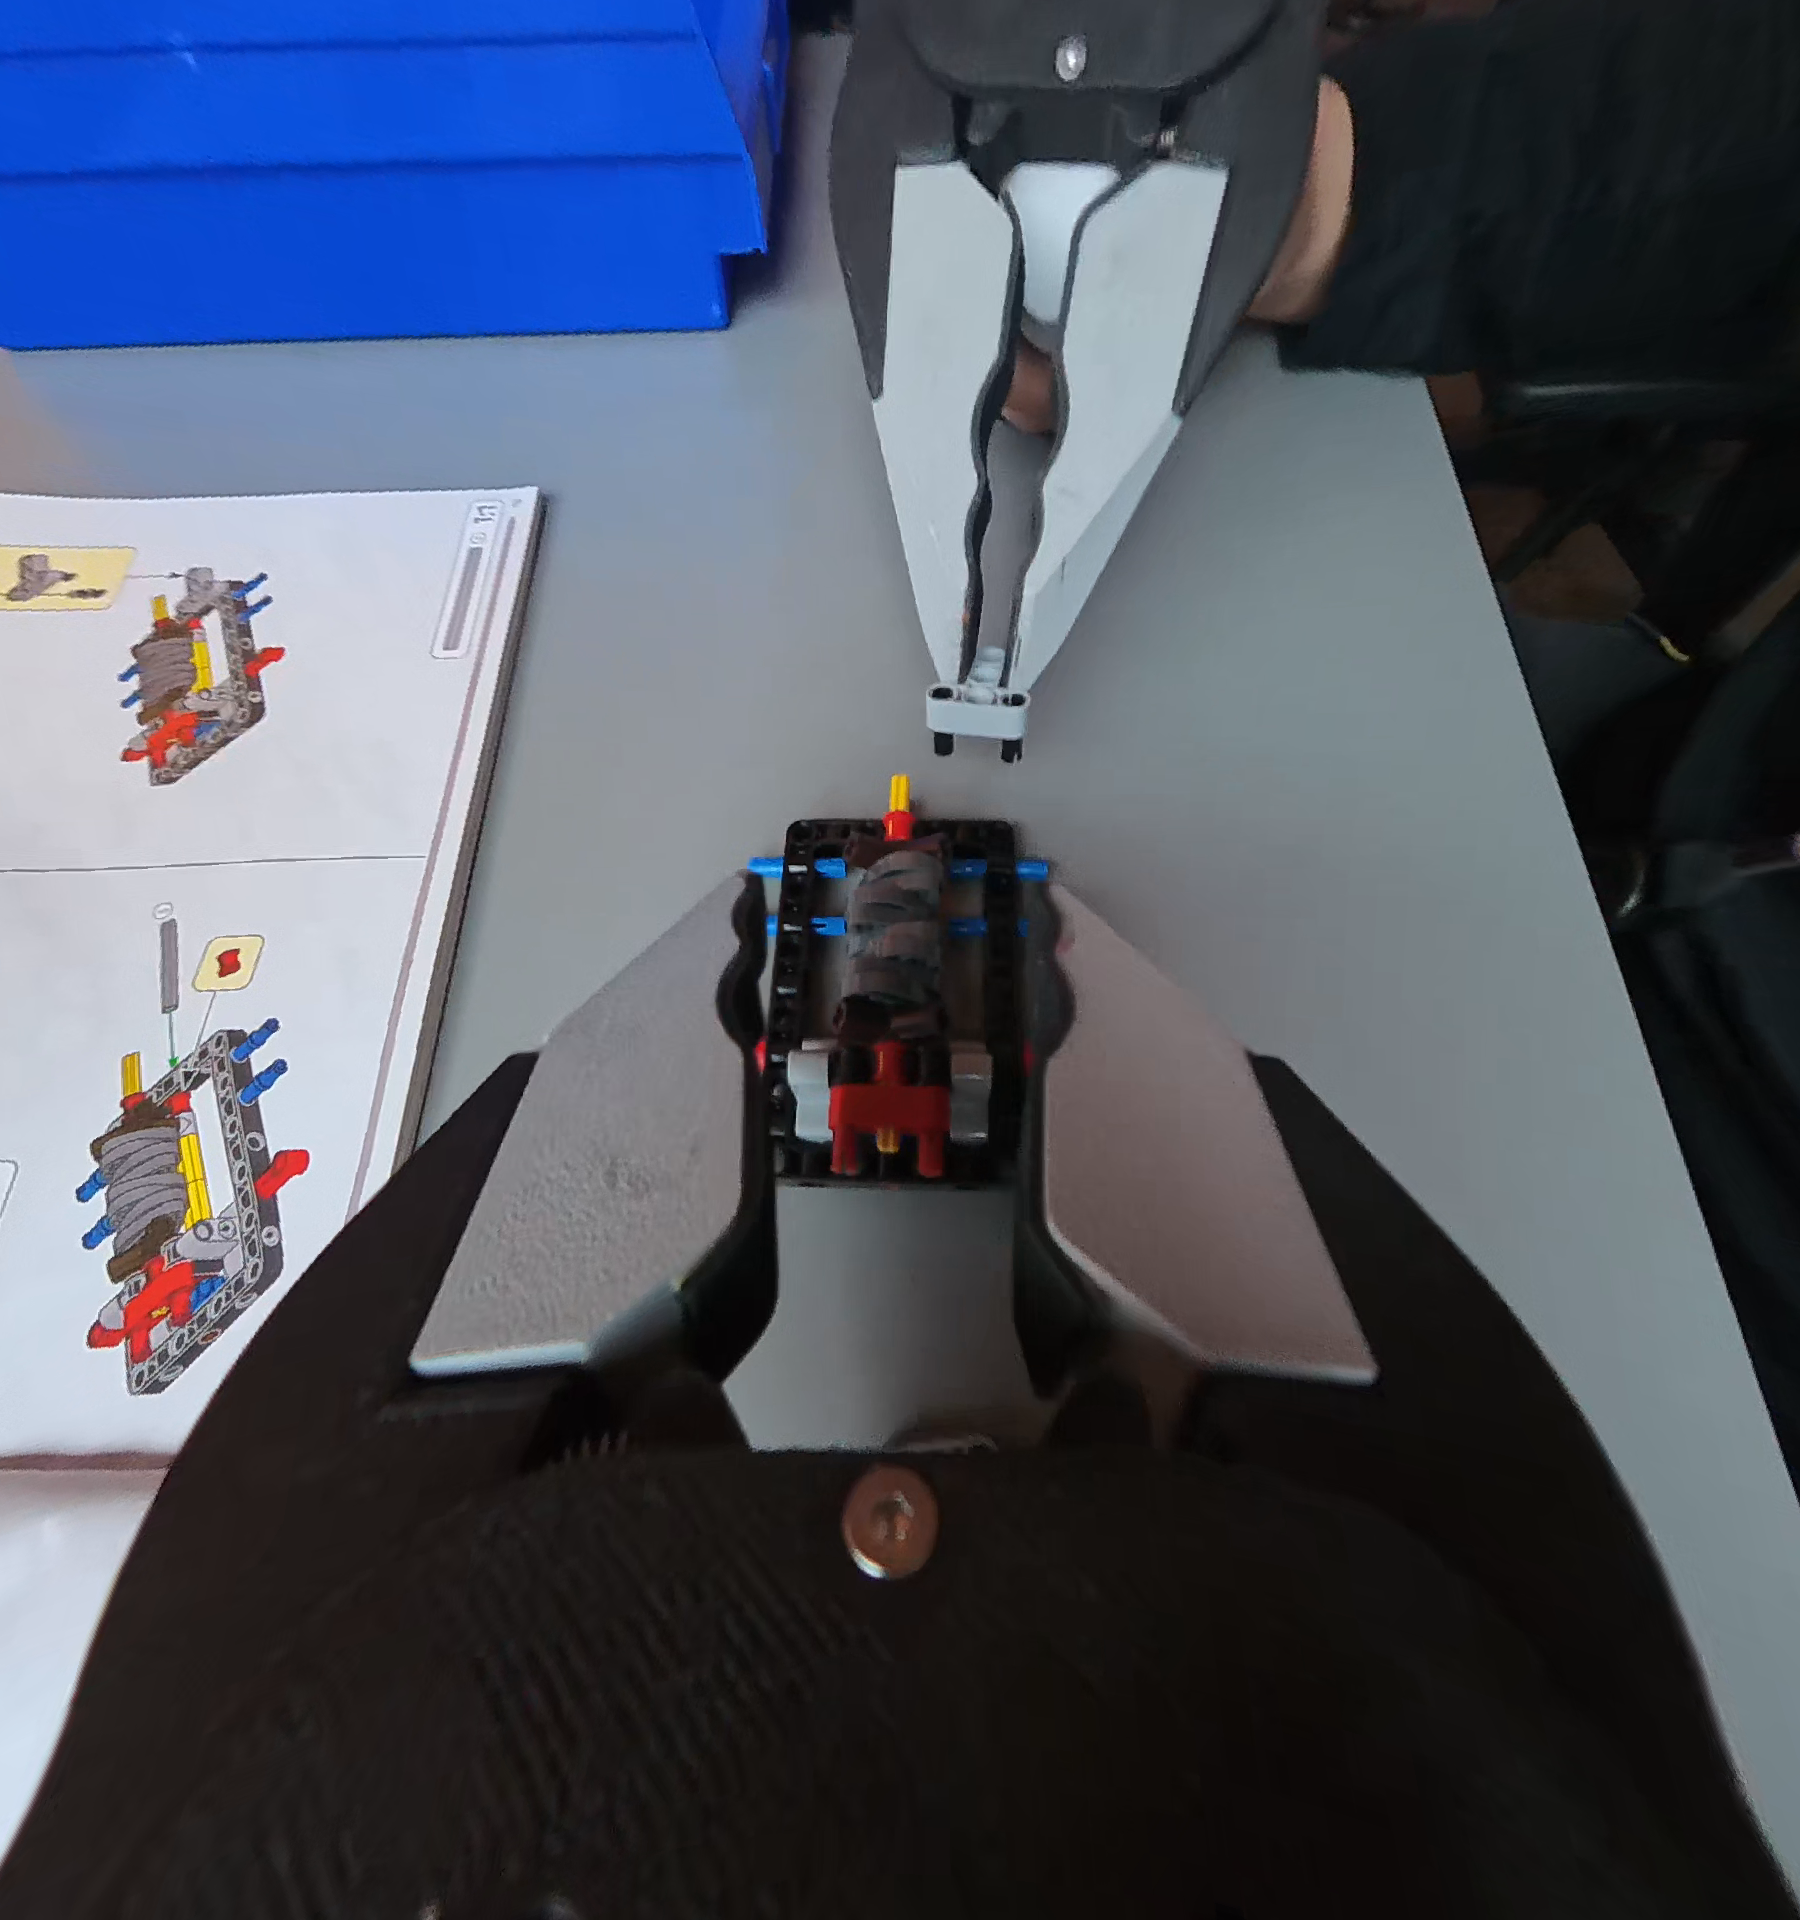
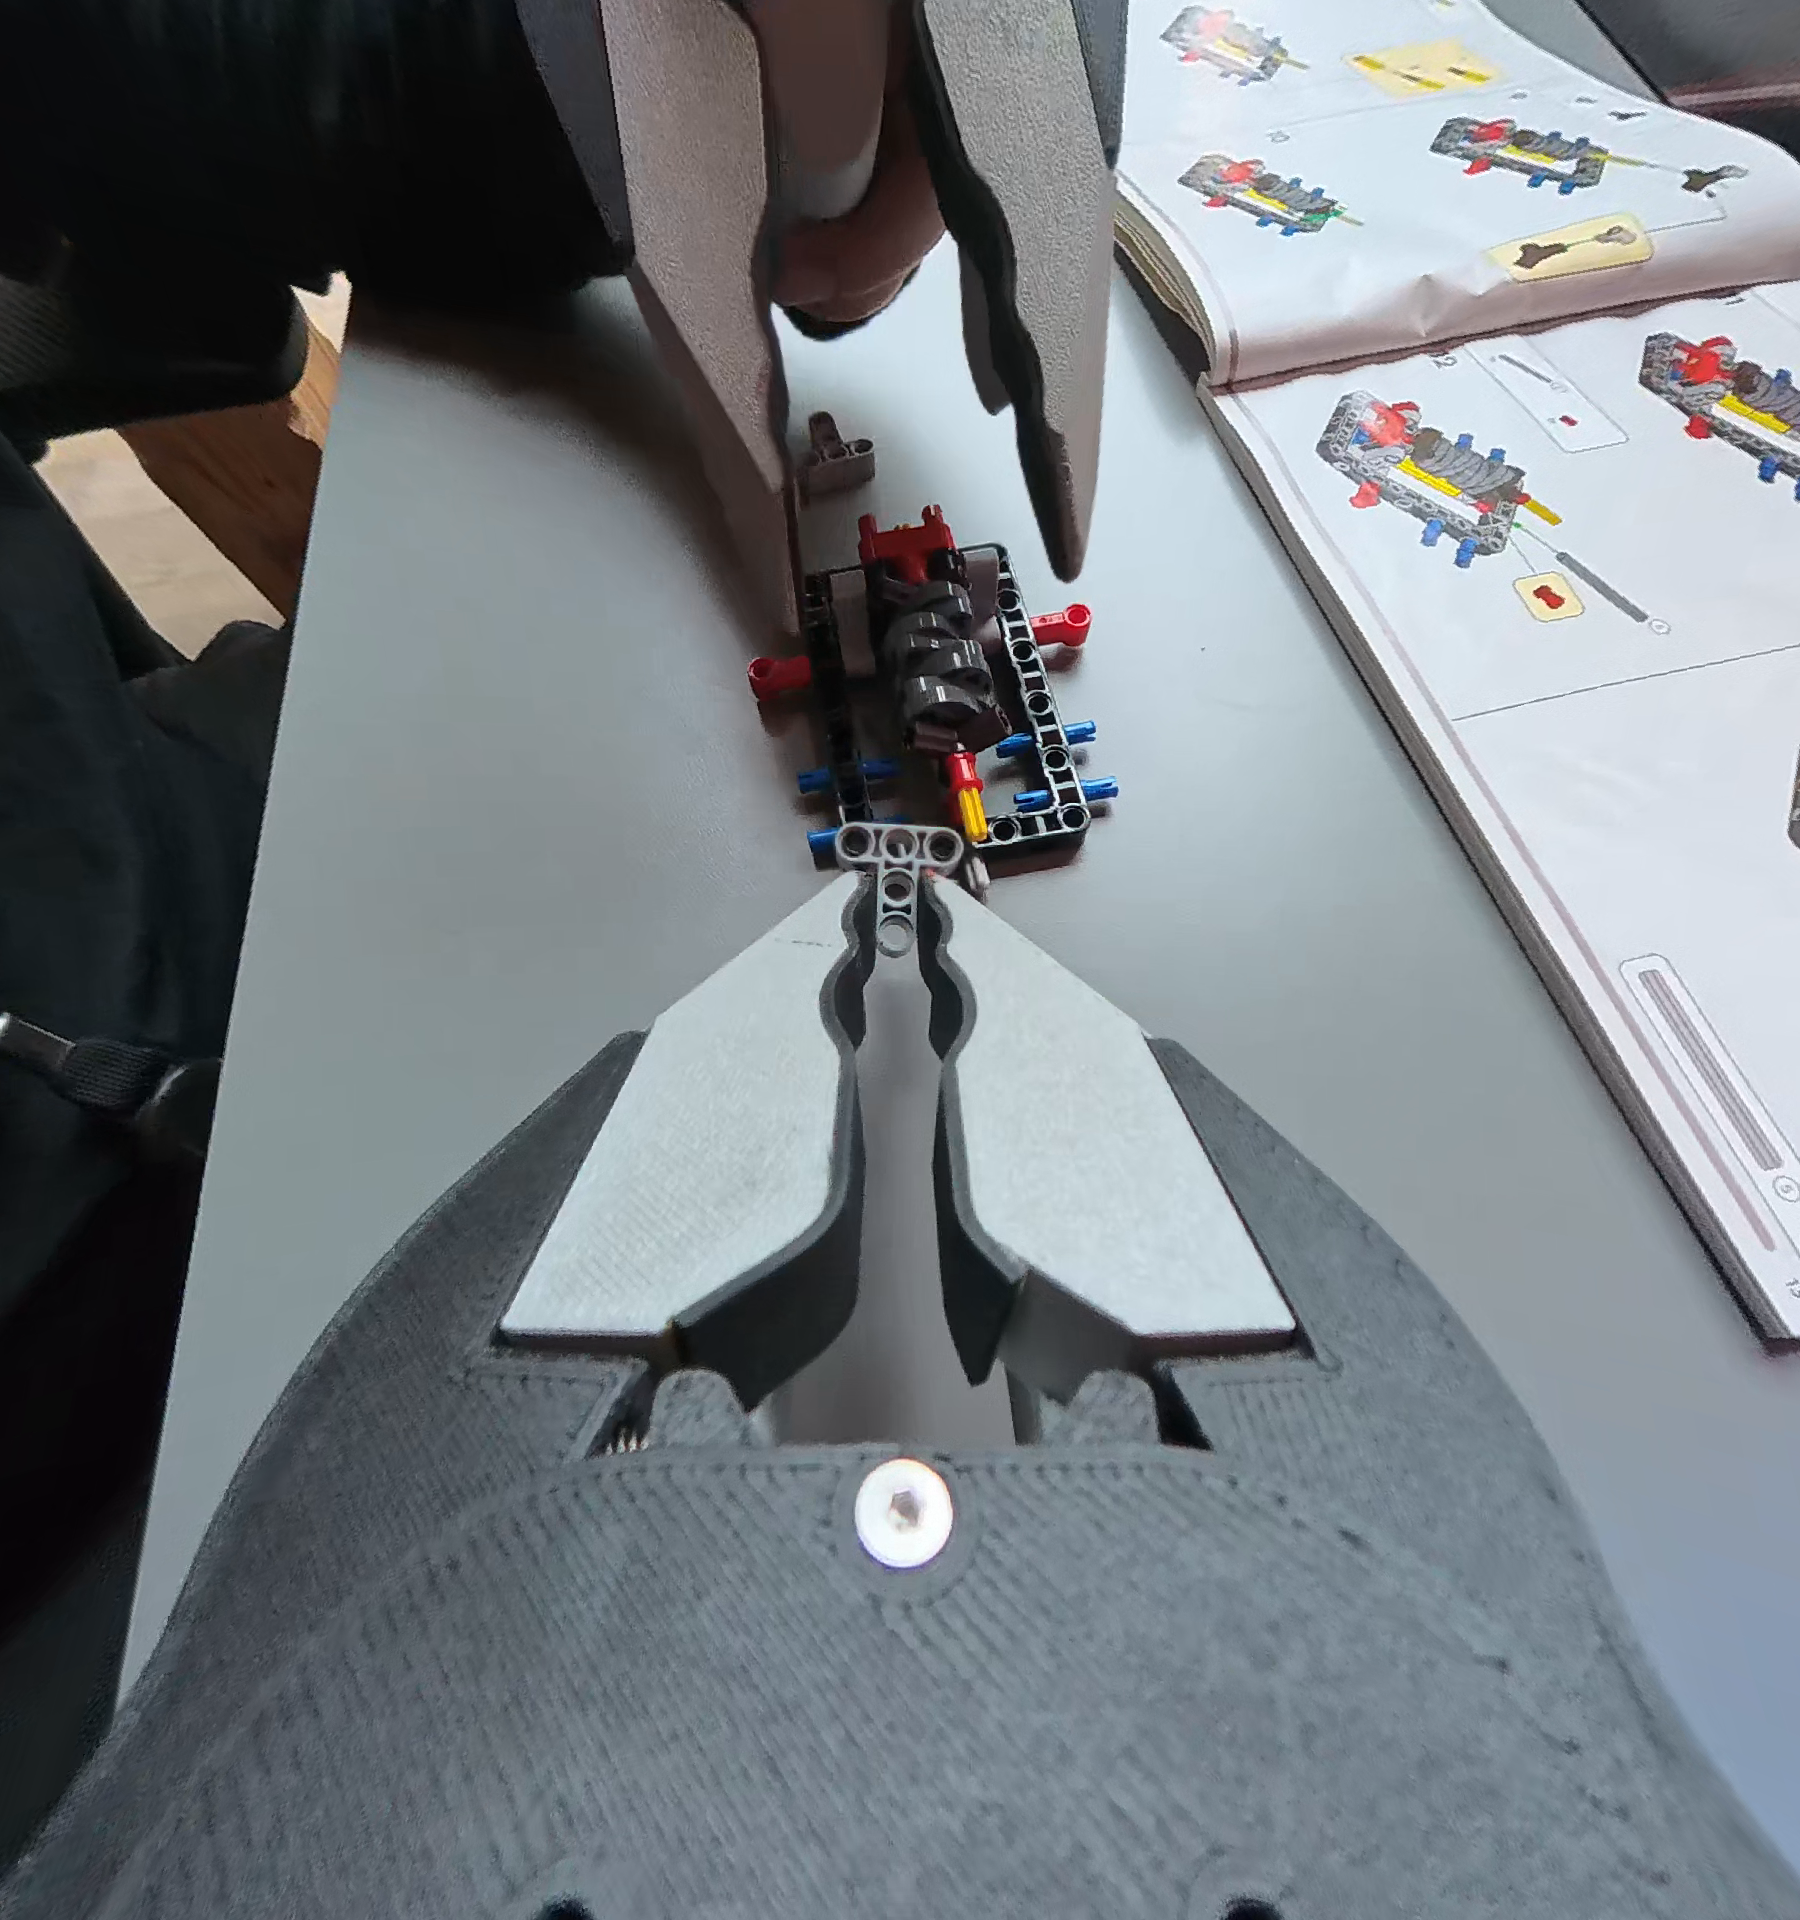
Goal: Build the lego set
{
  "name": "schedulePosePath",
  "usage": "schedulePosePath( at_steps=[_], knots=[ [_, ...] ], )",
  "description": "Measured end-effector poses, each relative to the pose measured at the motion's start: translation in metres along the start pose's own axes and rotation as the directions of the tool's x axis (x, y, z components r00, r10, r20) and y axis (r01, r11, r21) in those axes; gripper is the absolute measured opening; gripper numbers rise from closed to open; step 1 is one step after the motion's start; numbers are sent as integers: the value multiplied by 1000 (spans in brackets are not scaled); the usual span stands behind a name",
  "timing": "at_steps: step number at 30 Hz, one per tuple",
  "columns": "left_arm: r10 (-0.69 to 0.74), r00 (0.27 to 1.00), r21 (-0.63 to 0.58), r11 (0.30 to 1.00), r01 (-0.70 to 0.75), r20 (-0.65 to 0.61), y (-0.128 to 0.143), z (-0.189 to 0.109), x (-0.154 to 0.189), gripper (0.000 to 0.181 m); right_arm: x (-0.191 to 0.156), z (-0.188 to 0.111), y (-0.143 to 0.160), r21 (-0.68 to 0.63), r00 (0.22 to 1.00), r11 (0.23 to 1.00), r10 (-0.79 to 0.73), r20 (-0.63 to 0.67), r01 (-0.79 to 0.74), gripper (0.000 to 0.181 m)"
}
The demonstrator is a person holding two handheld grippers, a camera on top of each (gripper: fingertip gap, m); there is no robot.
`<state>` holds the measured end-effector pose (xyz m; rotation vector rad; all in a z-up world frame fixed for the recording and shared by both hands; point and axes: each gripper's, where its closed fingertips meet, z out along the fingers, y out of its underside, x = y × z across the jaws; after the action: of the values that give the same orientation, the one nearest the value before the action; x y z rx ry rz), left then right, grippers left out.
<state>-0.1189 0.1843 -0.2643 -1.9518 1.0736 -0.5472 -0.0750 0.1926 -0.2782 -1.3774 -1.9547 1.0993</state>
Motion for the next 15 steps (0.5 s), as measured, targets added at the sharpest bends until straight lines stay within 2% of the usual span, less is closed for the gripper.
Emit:
schedulePosePath(
  at_steps=[5,11,15],
  knots=[
    [-9,1000,-18,1000,8,-24,6,-1,0,46,-5,4,-1,-13,1000,1000,2,26,-1,4],
    [25,998,-99,995,-31,-60,23,6,6,43,-8,10,-3,-49,997,997,-63,51,65,4],
    [22,997,-126,992,-31,-70,32,8,3,36,-3,13,-4,-67,995,994,-86,52,90,4]
  ],
)
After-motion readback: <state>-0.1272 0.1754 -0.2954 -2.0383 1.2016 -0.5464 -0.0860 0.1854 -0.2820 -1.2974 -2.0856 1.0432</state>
